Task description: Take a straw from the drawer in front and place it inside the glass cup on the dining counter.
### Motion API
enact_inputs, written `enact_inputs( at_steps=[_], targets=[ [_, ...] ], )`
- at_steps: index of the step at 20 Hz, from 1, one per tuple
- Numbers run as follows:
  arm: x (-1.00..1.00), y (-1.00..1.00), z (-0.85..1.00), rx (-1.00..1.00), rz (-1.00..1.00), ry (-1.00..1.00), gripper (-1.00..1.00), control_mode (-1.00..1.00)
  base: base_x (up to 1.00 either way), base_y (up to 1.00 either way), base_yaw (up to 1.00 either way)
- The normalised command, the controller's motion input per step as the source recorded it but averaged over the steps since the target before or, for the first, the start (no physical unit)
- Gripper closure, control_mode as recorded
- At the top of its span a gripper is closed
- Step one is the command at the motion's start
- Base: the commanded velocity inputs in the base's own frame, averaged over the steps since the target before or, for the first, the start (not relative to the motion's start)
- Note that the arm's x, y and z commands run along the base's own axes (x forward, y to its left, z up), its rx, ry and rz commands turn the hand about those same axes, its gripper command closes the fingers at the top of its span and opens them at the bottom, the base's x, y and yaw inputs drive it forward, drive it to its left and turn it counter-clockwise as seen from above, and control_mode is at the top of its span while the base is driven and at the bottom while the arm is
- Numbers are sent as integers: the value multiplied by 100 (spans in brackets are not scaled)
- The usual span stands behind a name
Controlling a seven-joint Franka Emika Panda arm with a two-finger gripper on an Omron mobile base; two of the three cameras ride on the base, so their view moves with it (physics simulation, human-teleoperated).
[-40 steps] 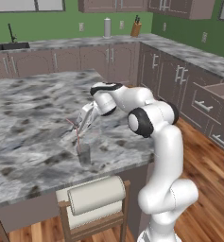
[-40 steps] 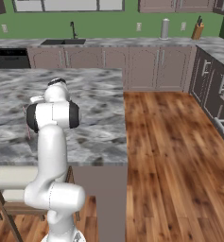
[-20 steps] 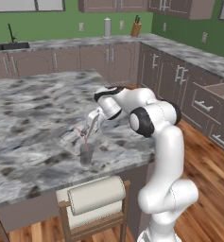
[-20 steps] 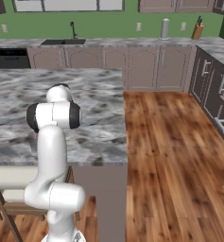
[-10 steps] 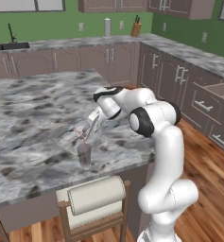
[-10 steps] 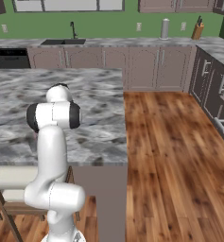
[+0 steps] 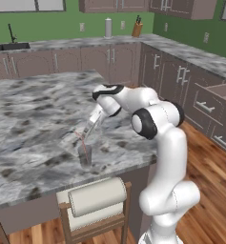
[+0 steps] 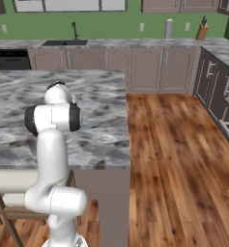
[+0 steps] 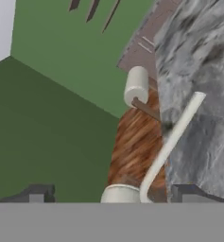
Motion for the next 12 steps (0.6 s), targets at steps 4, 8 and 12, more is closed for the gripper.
enact_inputs(
  at_steps=[4, 8, 12],
  targets=[
    [0, 0, 0, -4, -1, -27, -100, -100, 0, 0, 0],
    [0, 0, 0, -13, -6, -35, -100, -100, 0, 0, 0],
    [0, 0, 0, -16, -12, -34, -100, -100, 0, 0, 0]
  ],
)
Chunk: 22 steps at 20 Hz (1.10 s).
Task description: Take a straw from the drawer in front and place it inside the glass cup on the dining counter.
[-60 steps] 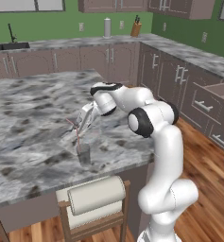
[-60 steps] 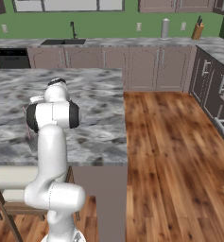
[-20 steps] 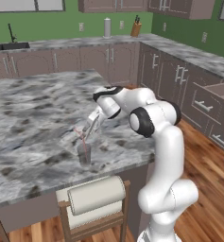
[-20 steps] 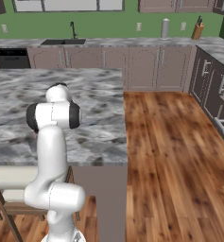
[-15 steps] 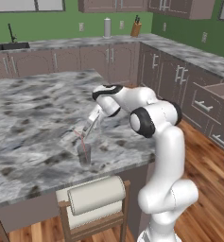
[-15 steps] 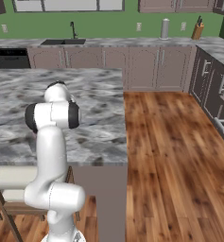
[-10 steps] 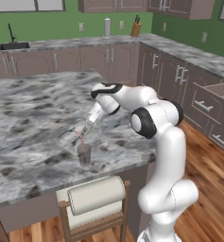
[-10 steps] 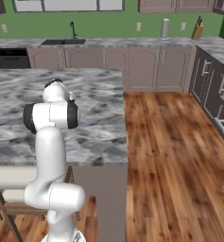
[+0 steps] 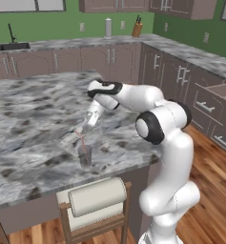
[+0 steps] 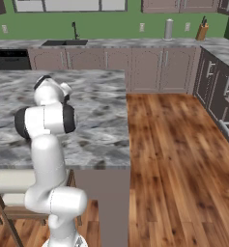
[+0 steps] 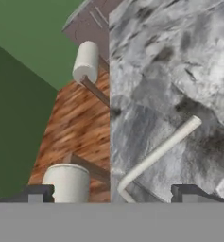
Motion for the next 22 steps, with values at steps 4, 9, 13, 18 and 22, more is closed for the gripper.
enact_inputs(
  at_steps=[4, 9, 13, 18, 22],
  targets=[
    [-6, 0, 1, -17, -15, -34, -100, -100, 0, 0, 0],
    [-42, -2, 24, -16, -20, -34, -100, -100, 0, 0, 0],
    [-59, -18, 46, -12, -20, -28, -100, -100, 0, 0, 0],
    [-58, -41, 49, -4, -19, -2, -100, -100, 0, 0, 0],
    [-84, -43, 26, -8, -21, 0, -100, -100, 0, 0, 0]
  ],
)
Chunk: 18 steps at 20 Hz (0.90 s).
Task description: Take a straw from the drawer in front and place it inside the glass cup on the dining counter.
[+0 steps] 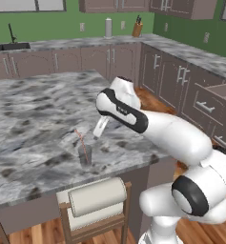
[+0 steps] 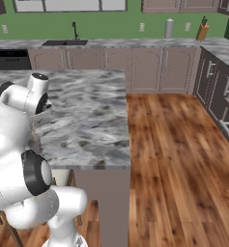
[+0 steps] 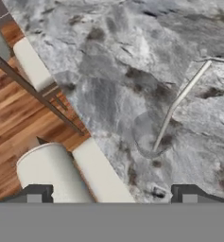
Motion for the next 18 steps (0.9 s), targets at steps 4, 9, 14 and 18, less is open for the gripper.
enact_inputs(
  at_steps=[4, 9, 14, 18],
  targets=[
    [-75, -40, 25, -12, -22, 0, -100, -100, 0, 0, 0],
    [-77, -42, 26, -17, -23, -2, -100, -100, 0, 0, 0],
    [-68, -49, 21, -18, -25, 0, -100, -100, 0, 0, 0],
    [-64, -48, 21, -19, -26, 0, -100, -100, 0, 0, 0]
  ],
)
